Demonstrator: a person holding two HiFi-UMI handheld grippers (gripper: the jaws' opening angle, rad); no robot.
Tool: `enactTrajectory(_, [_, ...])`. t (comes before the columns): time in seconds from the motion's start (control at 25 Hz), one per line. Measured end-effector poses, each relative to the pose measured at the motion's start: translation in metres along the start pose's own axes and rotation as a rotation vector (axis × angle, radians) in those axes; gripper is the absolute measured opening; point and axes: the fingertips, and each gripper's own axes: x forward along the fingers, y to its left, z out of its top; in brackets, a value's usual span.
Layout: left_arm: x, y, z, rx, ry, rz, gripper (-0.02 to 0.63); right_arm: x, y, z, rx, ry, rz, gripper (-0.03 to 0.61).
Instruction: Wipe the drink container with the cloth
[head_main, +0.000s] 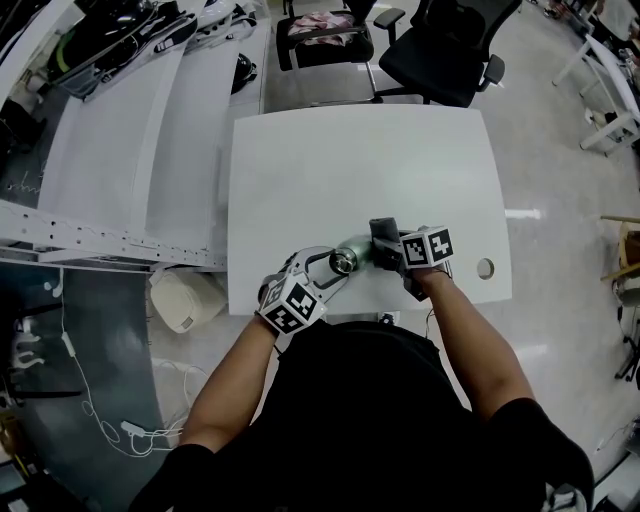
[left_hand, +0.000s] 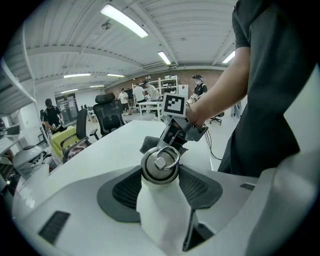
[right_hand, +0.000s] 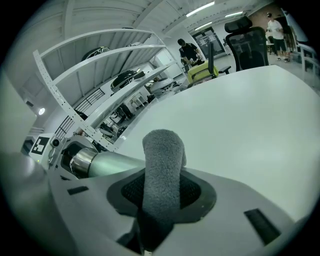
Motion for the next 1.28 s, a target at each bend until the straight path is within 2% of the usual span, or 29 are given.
enactTrajectory(0.2, [0.001, -0.002, 0.002, 0.038, 0.012, -0.003, 0.242, 0.0, -0.011, -0.01, -0.038, 0.054, -0.056, 0.112])
enactTrajectory(0.4, [0.003, -0.005, 0.005, 0.087, 0.02, -0.011, 0.242, -0.01, -0.015, -0.004, -0.012, 0.03, -0.067, 0.112])
enactTrajectory(0.6, [0.005, -0.009, 0.014, 0.125, 0.025, -0.016, 0.242, -0.036, 0.011, 0.034, 0.023, -0.097, 0.031, 0.112])
enactTrajectory(0.88, [0.007, -0.013, 0.015, 0.202, 0.04, -0.028, 0.242, -0.052, 0.084, 0.087, -0.082, -0.197, 0.162, 0.112])
enactTrajectory(1.08, [0.008, -0.013, 0.014, 0.232, 0.047, -0.036, 0.242, -0.048, 0.117, 0.102, -0.123, -0.209, 0.213, 0.112])
enactTrajectory(1.28, [0.009, -0.015, 0.013, 0.252, 0.051, -0.042, 0.242, -0.033, 0.13, 0.1, -0.161, -0.173, 0.219, 0.112])
